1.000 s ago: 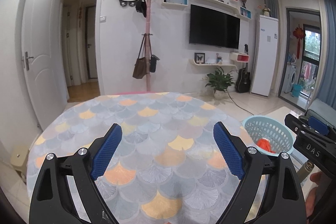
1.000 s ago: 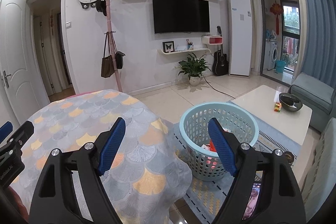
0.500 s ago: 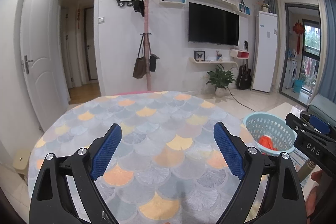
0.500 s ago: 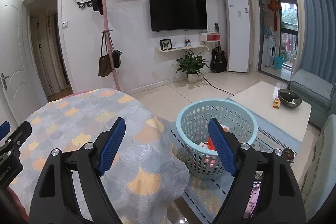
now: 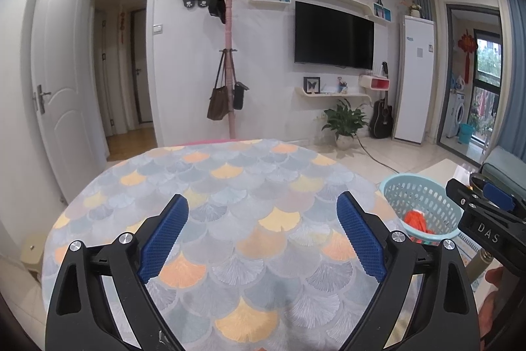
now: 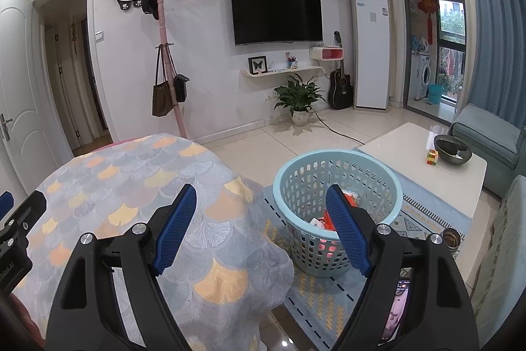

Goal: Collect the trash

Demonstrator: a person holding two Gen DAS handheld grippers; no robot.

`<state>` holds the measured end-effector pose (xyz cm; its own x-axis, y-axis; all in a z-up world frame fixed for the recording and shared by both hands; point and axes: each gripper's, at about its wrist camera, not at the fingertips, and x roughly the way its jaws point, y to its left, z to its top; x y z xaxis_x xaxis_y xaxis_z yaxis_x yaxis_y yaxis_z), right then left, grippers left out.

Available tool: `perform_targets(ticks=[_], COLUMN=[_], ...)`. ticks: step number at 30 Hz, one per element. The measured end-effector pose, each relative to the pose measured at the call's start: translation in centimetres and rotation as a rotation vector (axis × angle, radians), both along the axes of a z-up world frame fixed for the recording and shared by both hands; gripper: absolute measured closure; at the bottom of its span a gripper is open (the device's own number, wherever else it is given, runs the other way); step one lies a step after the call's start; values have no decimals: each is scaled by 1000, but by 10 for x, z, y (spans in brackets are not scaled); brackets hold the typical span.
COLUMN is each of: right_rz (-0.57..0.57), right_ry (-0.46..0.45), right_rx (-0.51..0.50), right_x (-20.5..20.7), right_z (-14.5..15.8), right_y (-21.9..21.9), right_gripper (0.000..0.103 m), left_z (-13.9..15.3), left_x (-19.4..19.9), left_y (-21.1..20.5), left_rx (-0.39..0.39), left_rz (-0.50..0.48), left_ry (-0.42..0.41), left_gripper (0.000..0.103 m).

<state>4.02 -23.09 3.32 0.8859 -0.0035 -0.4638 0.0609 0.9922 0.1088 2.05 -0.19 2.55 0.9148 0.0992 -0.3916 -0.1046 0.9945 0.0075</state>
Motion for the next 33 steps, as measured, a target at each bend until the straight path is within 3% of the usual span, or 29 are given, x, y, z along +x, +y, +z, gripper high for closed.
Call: perform_targets(ticks=[33], right_rz=[-11], right_ry=[10], right_rx=[-10], right_x=[0], right_z=[-6], right_y=[0], right_gripper=[26], left_z=[-8], left_x=[-5], left_y=[-3], left_rx=[-20], left_rz=[-1], left_ry=[16], left_gripper=[13])
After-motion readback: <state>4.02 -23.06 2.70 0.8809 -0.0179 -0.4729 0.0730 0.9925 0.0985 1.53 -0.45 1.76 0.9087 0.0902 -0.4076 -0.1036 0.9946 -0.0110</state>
